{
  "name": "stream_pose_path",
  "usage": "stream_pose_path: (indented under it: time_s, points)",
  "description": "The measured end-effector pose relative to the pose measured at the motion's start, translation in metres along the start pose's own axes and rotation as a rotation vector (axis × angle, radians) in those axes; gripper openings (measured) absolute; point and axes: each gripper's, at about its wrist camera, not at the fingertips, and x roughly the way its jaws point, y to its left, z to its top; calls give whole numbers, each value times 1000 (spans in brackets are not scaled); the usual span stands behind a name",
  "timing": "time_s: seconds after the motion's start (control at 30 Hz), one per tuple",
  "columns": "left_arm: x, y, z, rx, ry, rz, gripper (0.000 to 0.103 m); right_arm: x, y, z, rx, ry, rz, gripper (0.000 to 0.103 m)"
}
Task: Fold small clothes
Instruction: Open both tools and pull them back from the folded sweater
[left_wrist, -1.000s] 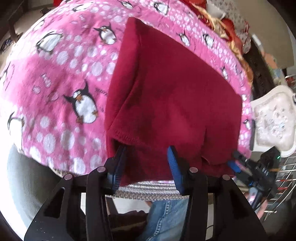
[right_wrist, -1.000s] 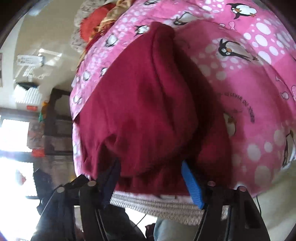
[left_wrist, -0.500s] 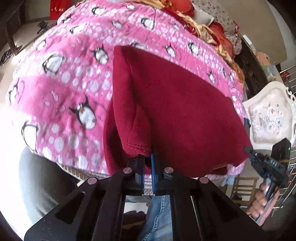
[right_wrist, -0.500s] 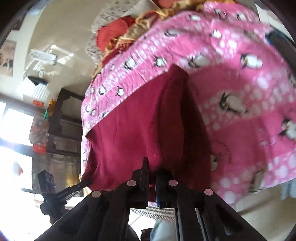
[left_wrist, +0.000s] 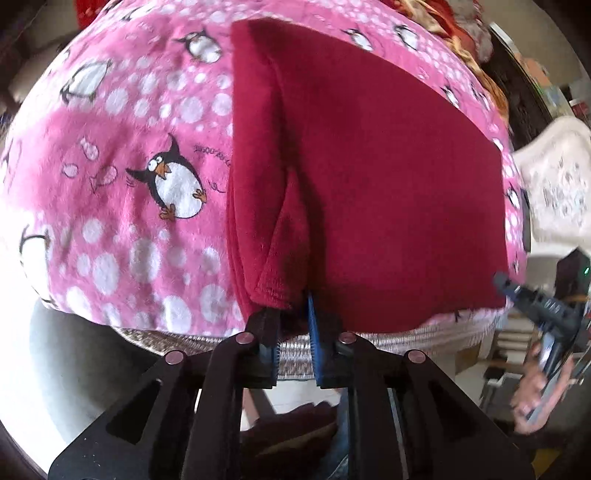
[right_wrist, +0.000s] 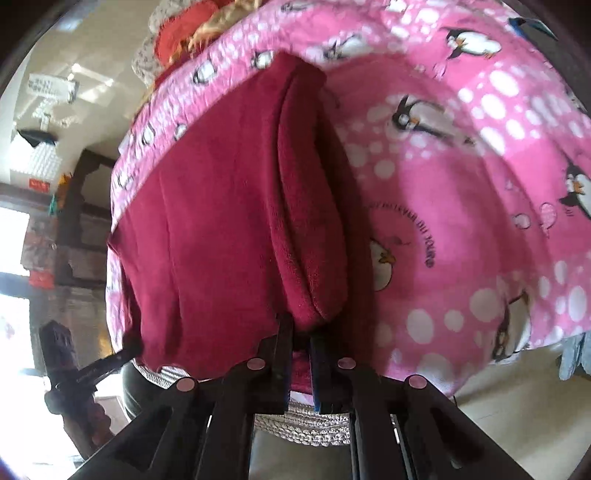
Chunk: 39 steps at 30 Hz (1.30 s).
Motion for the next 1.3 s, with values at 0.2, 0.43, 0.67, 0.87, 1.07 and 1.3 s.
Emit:
stream_pose_path:
  time_s: [0.2,0.43,0.67,0.87,1.07,1.3]
  points:
    - [-29,12,-14,-14,-112,89,43,-56,24,-4,-119,-170,-43,87]
    - [-40,31,-16,-98,-180,137,60,-72,79,-8,-221,-259,-32,87]
    - [-38,-7,-26,-6,-243,250,60,-51,139,-10,-289,-283,23,87]
    - [-47,-19,-28,18,-268,260,60,-46,157,-8,-309,-243,11,87]
    - [-56,-25,-32,38,-279,267,60,-40,184,-13,-401,-261,-115,87]
    - [-56,-22,-31,39,-268,270,60,-33,198,-13,-429,-239,-133,87]
